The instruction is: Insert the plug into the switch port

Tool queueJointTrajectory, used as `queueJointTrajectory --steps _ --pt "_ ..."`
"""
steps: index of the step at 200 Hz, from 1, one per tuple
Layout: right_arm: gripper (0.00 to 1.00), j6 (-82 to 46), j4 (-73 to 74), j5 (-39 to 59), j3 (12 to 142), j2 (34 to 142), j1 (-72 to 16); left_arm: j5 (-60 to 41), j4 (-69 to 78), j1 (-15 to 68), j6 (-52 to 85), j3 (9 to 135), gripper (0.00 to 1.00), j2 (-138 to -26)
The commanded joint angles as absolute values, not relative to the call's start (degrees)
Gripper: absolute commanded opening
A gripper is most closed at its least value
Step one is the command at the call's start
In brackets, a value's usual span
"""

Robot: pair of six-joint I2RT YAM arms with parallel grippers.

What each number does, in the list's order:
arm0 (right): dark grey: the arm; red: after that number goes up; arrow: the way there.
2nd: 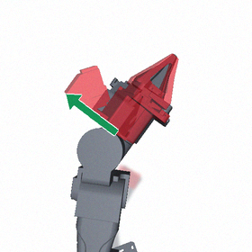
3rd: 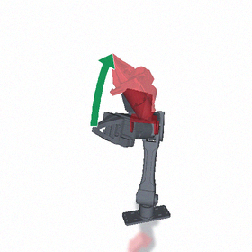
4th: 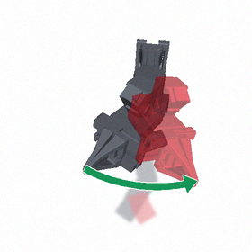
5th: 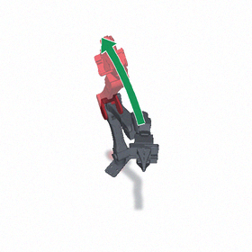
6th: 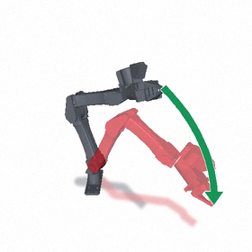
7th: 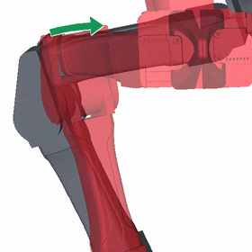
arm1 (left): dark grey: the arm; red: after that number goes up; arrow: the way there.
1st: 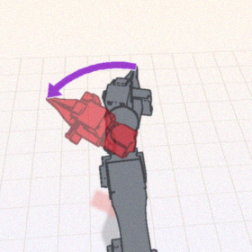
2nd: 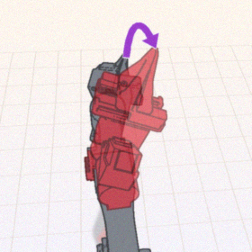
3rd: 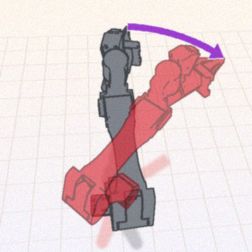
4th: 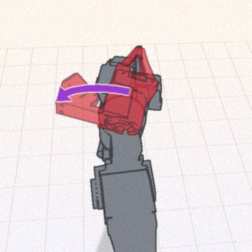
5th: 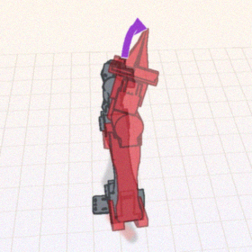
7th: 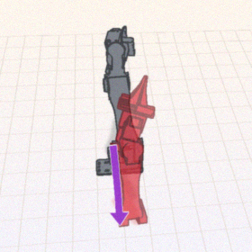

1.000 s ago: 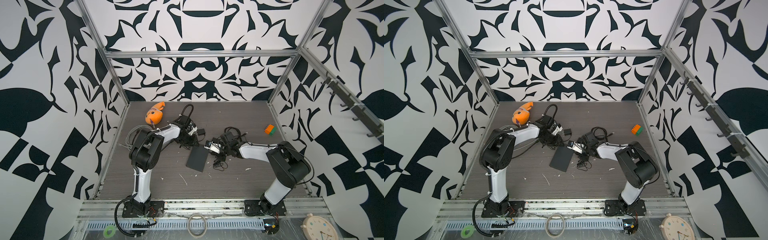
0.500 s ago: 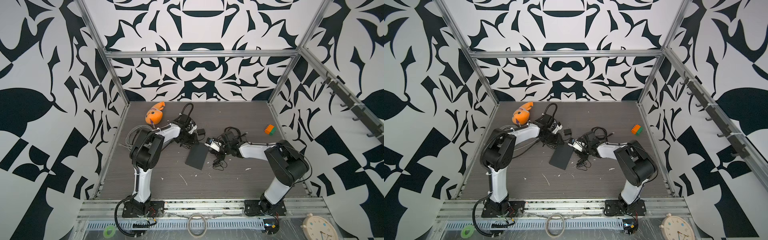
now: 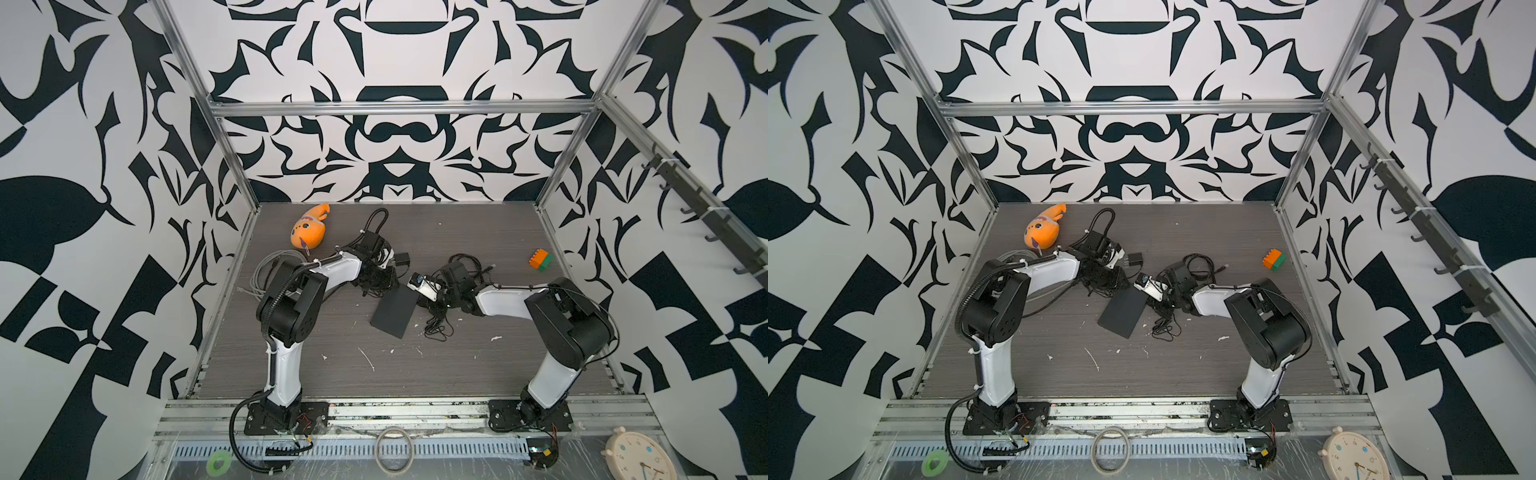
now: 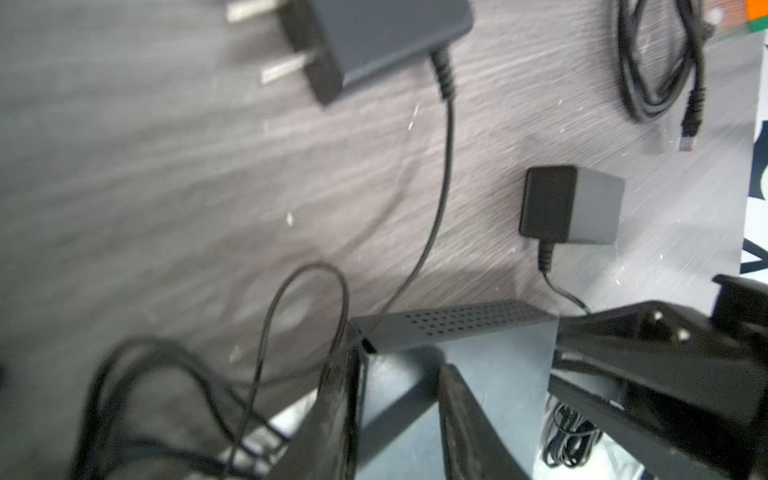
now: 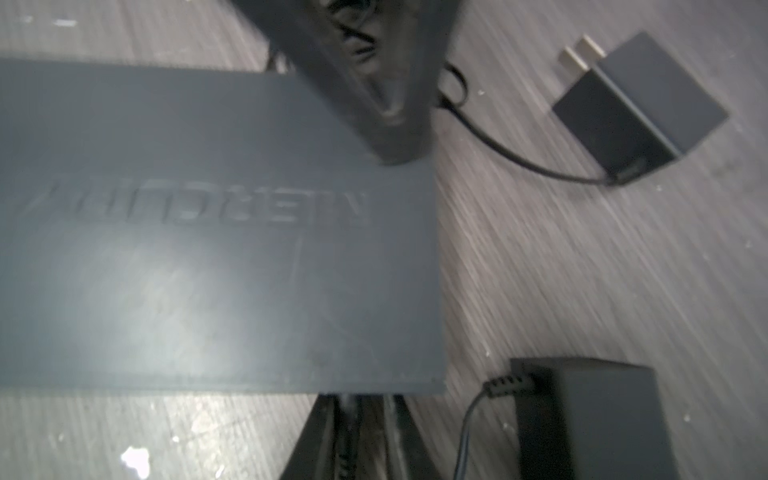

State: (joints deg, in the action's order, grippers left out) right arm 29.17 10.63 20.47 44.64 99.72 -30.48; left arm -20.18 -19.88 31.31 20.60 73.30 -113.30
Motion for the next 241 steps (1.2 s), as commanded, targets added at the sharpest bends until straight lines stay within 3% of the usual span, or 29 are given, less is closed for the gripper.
queueJointTrajectory --steps 1,69,73,78,81,109,125,155,184,218,241 --pt "0.40 28.7 22.3 23.8 44.2 96.6 -30.8 -25.1 -26.4 35.2 24.5 70.3 0.39 -112.7" --pt "0.47 25.4 15.9 26.7 45.3 87.7 -25.7 -22.1 -24.0 32.9 27.5 72.5 0.44 -108.6" --pt "0.54 25.0 15.8 26.6 45.5 87.2 -25.3 -22.1 -24.1 32.9 27.8 72.7 0.44 -108.3" --pt "0.74 24.1 16.3 26.3 45.4 86.7 -24.6 -22.0 -24.1 32.9 28.1 72.8 0.45 -107.8" --pt "0.79 23.3 16.8 25.9 45.4 86.4 -24.2 -21.9 -24.1 32.9 28.2 72.8 0.45 -107.5" --pt "0.81 13.3 21.1 23.5 44.7 83.7 -19.8 -18.0 -25.6 32.9 29.4 72.2 0.48 -102.5" --pt "0.97 7.8 19.7 19.4 45.8 82.5 -18.3 -15.2 -27.2 32.9 29.2 70.7 0.50 -98.9" --pt "1.00 4.0 1.9 -1.4 56.3 83.7 -18.3 -14.0 -26.4 33.1 28.1 63.9 0.51 -94.4" --pt "1.00 0.9 -1.2 -15.0 62.2 84.1 -18.5 -12.1 -20.3 33.7 29.0 54.7 0.51 -91.7" --pt "1.00 -0.1 -4.9 -10.5 65.2 84.6 -18.0 -14.2 -13.4 36.6 32.7 49.0 0.51 -92.6" --pt "0.95 -1.7 -9.9 -6.9 66.4 86.1 -16.7 -17.2 -7.9 39.0 37.0 46.0 0.51 -92.8"
